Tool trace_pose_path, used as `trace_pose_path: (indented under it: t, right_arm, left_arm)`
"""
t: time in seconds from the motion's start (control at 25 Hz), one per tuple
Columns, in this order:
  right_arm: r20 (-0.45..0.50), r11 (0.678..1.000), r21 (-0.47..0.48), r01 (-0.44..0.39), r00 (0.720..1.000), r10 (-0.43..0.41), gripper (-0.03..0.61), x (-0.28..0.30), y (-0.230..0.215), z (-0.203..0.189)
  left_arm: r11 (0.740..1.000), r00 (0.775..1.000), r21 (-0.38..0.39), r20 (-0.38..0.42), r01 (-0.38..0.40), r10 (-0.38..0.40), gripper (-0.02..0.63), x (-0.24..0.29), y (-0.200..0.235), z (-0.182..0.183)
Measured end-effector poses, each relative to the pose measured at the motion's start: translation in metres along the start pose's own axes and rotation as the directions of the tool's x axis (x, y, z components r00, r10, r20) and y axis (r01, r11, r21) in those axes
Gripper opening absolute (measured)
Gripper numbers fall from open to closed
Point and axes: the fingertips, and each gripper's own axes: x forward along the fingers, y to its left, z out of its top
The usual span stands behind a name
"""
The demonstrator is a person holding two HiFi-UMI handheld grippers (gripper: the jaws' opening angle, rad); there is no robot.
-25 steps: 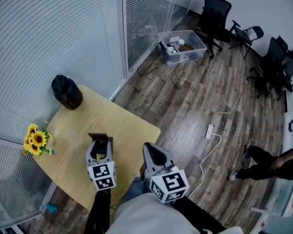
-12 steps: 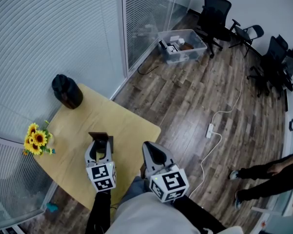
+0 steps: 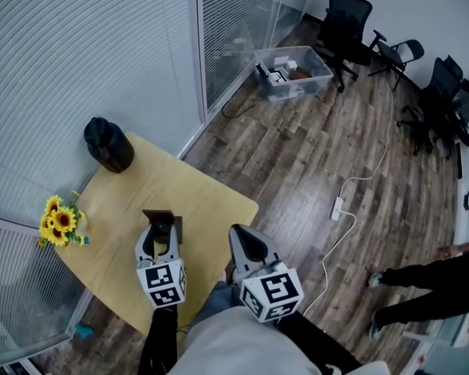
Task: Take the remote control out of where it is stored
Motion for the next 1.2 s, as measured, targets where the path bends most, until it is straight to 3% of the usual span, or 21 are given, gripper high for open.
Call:
trace_pose_path:
  t: [1.2]
  right_arm:
    - [0.001,1.000,0.004,-0.001,1.000,0.001,0.006,0.002,0.000,0.002]
  left_arm:
    - [1.000,1.000,-0.011,0.023,0.007,-0.006,0.186,-0.008,0.000,0.014]
